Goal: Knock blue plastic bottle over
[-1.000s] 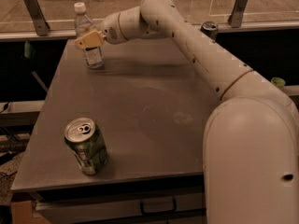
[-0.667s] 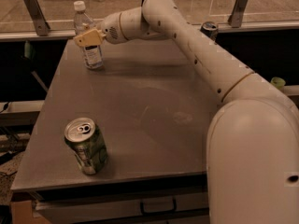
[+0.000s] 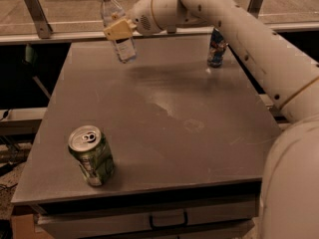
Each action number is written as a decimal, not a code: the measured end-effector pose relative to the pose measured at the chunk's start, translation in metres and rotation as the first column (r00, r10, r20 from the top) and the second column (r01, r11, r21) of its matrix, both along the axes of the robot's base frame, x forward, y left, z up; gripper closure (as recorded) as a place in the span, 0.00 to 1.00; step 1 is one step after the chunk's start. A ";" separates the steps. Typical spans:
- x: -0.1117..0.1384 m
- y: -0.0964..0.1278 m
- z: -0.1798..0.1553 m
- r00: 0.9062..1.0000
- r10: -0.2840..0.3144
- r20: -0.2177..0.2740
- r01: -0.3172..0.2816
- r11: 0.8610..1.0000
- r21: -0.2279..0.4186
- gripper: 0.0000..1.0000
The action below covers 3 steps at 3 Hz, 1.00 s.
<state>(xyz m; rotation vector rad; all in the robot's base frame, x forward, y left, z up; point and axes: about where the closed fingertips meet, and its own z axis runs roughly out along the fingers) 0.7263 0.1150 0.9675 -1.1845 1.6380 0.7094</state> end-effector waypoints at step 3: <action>-0.060 -0.088 -0.009 0.999 0.010 -0.034 -0.025 0.876 -0.482 1.00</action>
Offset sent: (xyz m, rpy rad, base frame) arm -0.0779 -0.1240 -0.0059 -0.5812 0.0599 -0.0094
